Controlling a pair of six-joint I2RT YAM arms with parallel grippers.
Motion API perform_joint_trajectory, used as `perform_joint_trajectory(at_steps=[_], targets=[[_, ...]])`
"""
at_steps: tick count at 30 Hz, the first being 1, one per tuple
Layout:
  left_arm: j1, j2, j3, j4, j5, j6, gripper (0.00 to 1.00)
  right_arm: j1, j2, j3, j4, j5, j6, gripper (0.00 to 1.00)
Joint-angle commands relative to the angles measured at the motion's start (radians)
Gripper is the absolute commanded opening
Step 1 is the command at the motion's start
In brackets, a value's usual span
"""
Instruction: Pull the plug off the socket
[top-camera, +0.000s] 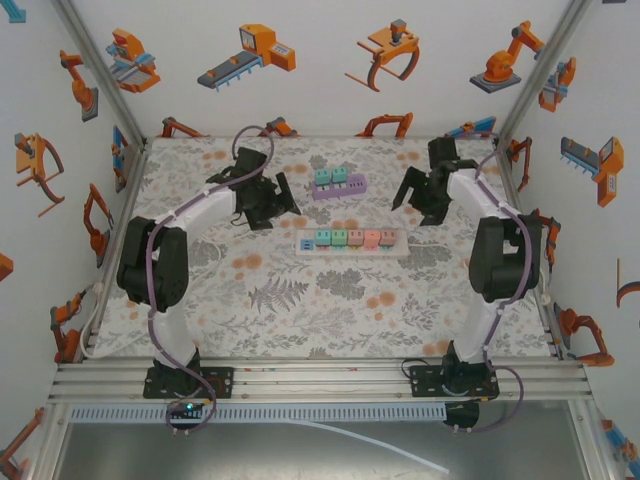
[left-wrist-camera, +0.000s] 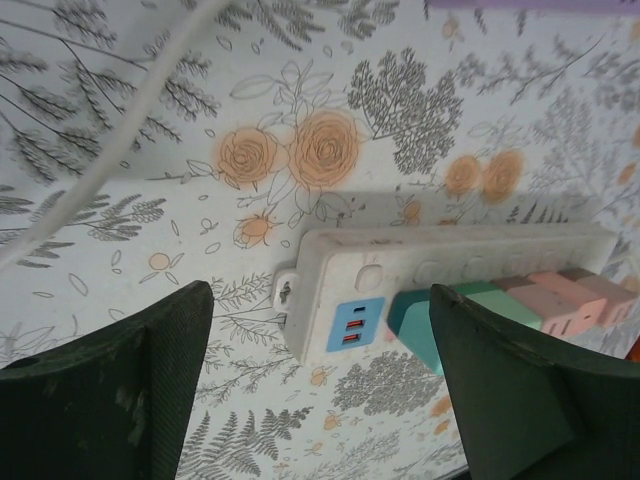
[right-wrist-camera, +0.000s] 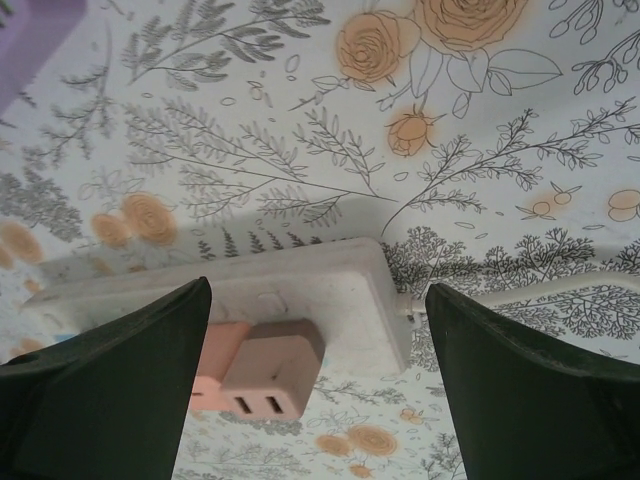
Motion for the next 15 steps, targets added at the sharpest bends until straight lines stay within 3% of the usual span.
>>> perform_joint_trajectory(at_steps=[1, 3, 6, 15], targets=[[-0.013, 0.003, -0.027, -0.034, 0.029, -0.005, 0.79, 0.001, -0.009, -0.051, -0.022, 0.019, -0.020, 0.77], [-0.016, 0.006, -0.058, -0.030, 0.033, -0.002, 0.76, 0.000, -0.014, -0.103, 0.018, -0.022, -0.028, 0.72], [-0.019, 0.016, -0.089, -0.032, 0.032, 0.003, 0.67, 0.001, -0.009, -0.157, 0.065, -0.077, -0.049, 0.56], [-0.043, 0.044, -0.124, -0.061, 0.067, 0.028, 0.56, 0.002, -0.004, -0.216, 0.074, -0.108, -0.061, 0.46]])
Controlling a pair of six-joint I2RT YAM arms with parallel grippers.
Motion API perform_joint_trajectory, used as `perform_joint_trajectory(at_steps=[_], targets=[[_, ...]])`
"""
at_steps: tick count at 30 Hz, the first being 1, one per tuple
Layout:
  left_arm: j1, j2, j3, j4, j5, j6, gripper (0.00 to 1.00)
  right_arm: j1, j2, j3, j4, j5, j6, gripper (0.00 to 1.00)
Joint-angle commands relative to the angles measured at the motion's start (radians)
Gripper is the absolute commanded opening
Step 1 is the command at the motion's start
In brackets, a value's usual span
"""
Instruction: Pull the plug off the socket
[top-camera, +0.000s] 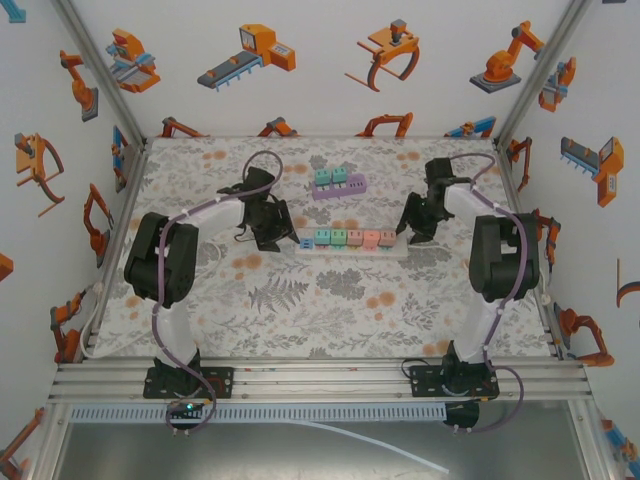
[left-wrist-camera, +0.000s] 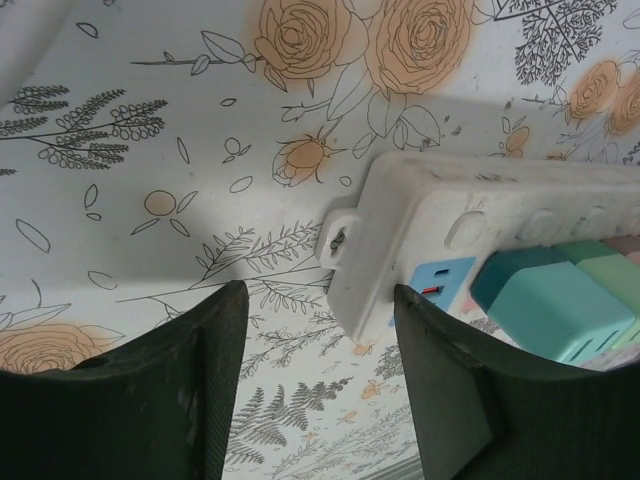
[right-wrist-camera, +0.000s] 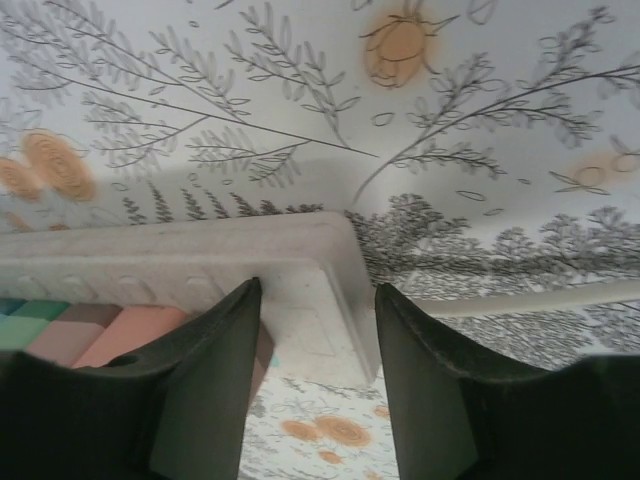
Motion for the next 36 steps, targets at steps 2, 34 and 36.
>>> perform_joint_trajectory(at_steps=[2, 34, 36], targets=[[-0.014, -0.001, -0.045, -0.042, -0.002, 0.031, 0.54, 0.012, -0.029, -0.077, -0.011, 0.006, -0.011, 0.46], [-0.019, -0.476, -0.375, -0.135, -0.134, 0.003, 0.55, 0.288, -0.302, -0.198, 0.033, 0.069, 0.108, 0.55], [-0.019, -0.504, -0.371, -0.134, -0.134, 0.012, 0.56, 0.288, -0.342, -0.164, 0.004, 0.086, 0.079, 0.57]])
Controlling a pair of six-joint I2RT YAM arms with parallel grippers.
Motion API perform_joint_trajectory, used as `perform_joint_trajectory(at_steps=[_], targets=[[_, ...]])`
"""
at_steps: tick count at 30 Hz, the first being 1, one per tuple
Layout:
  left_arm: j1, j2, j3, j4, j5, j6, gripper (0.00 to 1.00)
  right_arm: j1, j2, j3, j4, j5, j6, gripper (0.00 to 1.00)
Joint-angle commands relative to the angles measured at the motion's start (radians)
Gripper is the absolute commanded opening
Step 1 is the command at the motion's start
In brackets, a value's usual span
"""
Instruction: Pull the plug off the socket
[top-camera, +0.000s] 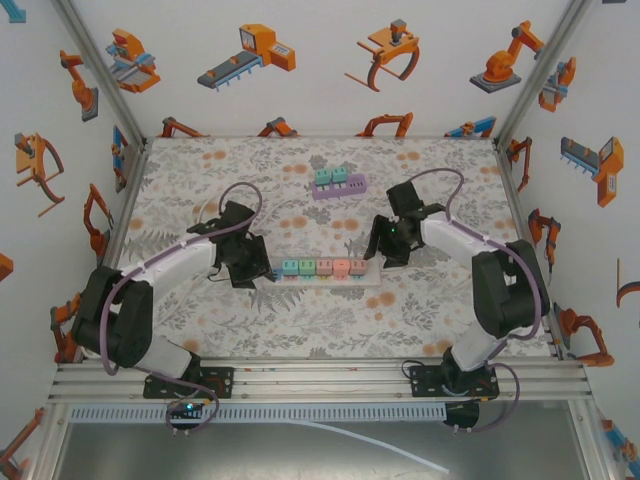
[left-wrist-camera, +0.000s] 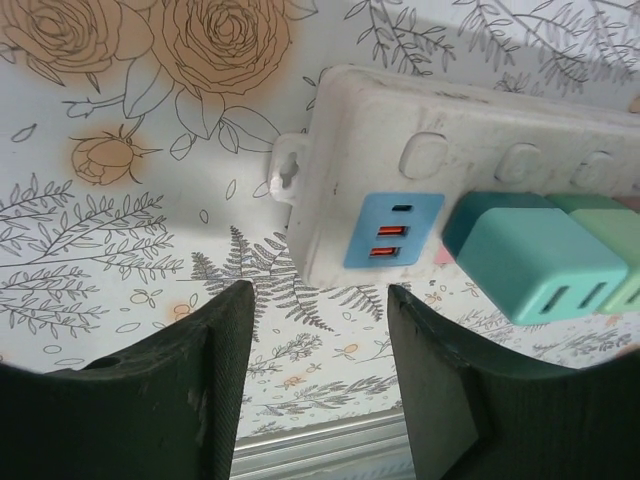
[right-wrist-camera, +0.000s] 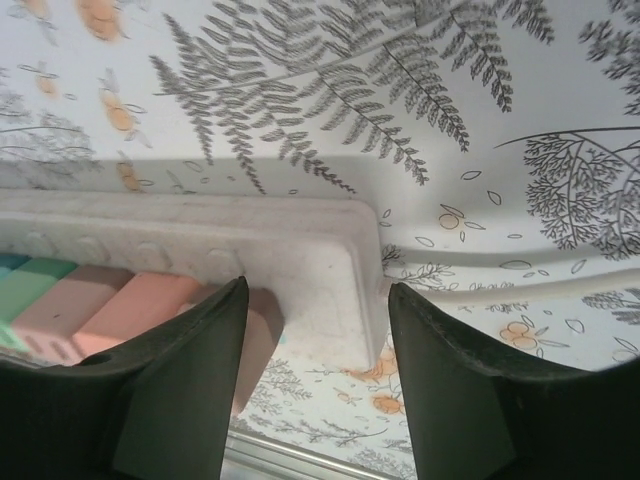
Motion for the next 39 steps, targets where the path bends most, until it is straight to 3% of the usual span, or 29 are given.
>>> perform_joint_trajectory(at_steps=[1, 5, 11, 14, 16, 20, 24, 30, 39], targets=[[-0.002, -0.074, 0.036, -0.031, -0.025, 0.018, 0.57, 0.007, -0.105, 0.087, -0.068, 0.046, -0.070, 0.58], [-0.002, -0.162, 0.019, 0.008, 0.004, 0.082, 0.60, 0.007, -0.205, 0.091, -0.022, 0.038, -0.204, 0.60], [-0.002, -0.222, 0.024, 0.023, 0.005, 0.156, 0.62, 0.015, -0.391, -0.087, 0.235, -0.028, -0.570, 0.61], [-0.002, -0.207, 0.031, 0.021, -0.027, 0.171, 0.63, 0.021, -0.460, -0.171, 0.321, -0.175, -0.791, 0.61], [-0.002, -0.183, 0.046, 0.000, -0.043, 0.180, 0.63, 0.035, -0.506, -0.238, 0.339, -0.304, -1.024, 0.61], [-0.001, -0.151, 0.048, 0.006, -0.049, 0.184, 0.63, 0.063, -0.560, -0.340, 0.366, -0.406, -1.327, 0.70], [-0.002, -0.124, 0.041, 0.027, -0.064, 0.184, 0.63, 0.068, -0.515, -0.342, 0.361, -0.453, -1.392, 0.71], [-0.001, -0.065, 0.055, 0.050, -0.048, 0.195, 0.63, 0.102, -0.397, -0.304, 0.341, -0.425, -1.455, 0.71], [-0.002, 0.002, 0.042, 0.099, -0.055, 0.199, 0.63, 0.116, -0.252, -0.267, 0.366, -0.442, -1.455, 0.59]])
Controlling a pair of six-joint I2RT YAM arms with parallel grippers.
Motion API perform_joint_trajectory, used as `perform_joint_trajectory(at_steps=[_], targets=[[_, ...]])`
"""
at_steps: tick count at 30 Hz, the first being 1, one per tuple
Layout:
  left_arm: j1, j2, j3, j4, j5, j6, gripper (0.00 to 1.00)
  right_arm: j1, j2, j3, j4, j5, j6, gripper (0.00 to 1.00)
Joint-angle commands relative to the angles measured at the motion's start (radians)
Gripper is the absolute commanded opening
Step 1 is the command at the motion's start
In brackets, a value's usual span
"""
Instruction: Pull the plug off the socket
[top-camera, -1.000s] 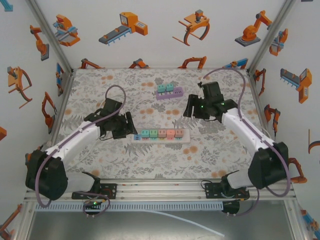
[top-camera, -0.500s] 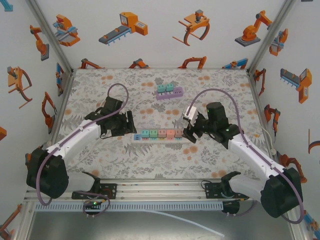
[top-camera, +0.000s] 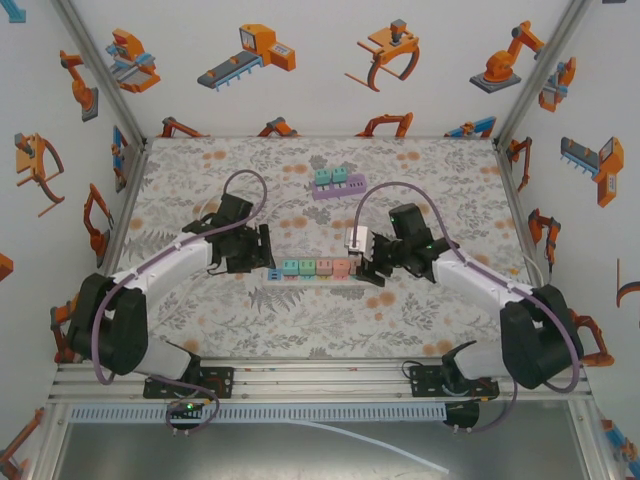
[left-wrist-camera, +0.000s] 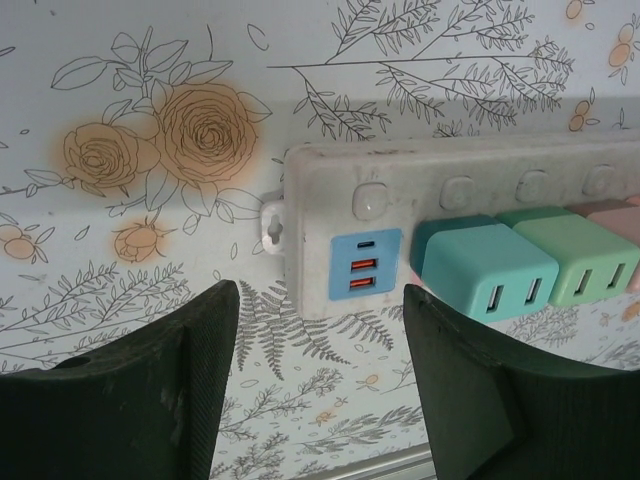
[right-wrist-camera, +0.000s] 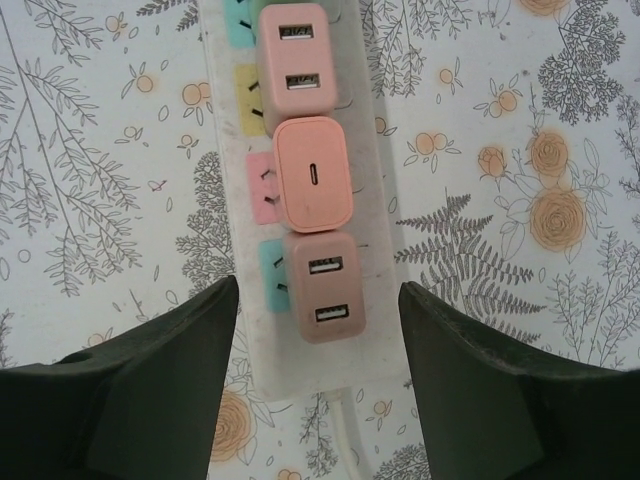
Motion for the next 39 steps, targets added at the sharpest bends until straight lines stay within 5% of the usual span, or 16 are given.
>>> perform_joint_trajectory(at_steps=[1, 11, 39], targets=[[-0.003, 0.029, 0.014, 0.022, -0.006, 0.021, 0.63, 0.007, 0.027, 0.038, 0.022, -0.033, -0.028, 0.58], [-0.014, 0.110, -0.001, 0.026, -0.036, 0.027, 0.63, 0.009, 0.097, 0.098, -0.035, -0.051, -0.074, 0.40], [-0.094, 0.177, -0.028, -0.075, -0.207, 0.008, 0.62, 0.014, 0.128, 0.202, -0.132, -0.082, -0.077, 0.11]])
